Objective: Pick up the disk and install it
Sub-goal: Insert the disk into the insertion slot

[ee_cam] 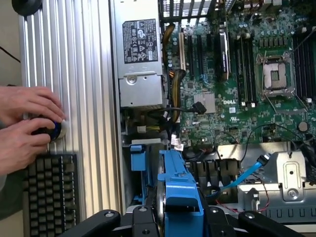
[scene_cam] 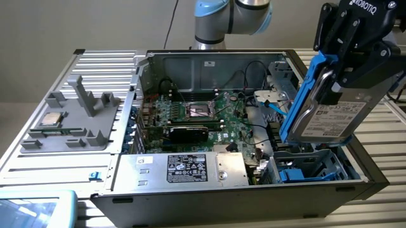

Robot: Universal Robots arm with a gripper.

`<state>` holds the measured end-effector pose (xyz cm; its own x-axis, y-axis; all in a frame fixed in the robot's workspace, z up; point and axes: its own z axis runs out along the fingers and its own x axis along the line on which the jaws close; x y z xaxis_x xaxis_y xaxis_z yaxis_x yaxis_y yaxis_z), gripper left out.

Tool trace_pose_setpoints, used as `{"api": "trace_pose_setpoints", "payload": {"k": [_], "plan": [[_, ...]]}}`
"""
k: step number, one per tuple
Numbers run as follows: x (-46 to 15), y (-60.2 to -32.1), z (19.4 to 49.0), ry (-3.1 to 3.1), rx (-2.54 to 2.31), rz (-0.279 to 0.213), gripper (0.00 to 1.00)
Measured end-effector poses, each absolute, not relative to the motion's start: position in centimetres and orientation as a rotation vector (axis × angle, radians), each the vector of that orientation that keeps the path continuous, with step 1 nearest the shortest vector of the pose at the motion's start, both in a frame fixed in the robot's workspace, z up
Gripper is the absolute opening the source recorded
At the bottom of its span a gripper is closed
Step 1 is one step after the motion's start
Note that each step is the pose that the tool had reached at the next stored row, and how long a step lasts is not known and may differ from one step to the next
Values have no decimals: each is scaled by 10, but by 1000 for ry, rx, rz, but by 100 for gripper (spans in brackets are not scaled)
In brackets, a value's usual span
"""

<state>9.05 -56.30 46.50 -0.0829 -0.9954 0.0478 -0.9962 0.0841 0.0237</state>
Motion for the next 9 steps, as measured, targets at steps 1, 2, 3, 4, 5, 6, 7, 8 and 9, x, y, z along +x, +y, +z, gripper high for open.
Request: {"api": "trace_pose_setpoints", "payload": {"k": [1, 2, 3, 4, 5, 6, 7, 8, 9], "plan": [[90, -563, 464, -2274, 2092, 23, 37], [90, -563, 463, -2273, 2094, 23, 37], [90, -563, 461, -2269, 2098, 24, 37], [90, -563, 460, -2264, 2104, 23, 37], [89, -563, 459, -2259, 2111, 23, 37], [90, -563, 459, -2254, 2117, 22, 37], [89, -563, 459, -2251, 2121, 21, 37], [89, -563, 459, -2250, 2123, 21, 37], [89, -563, 459, -2250, 2123, 21, 37]]}}
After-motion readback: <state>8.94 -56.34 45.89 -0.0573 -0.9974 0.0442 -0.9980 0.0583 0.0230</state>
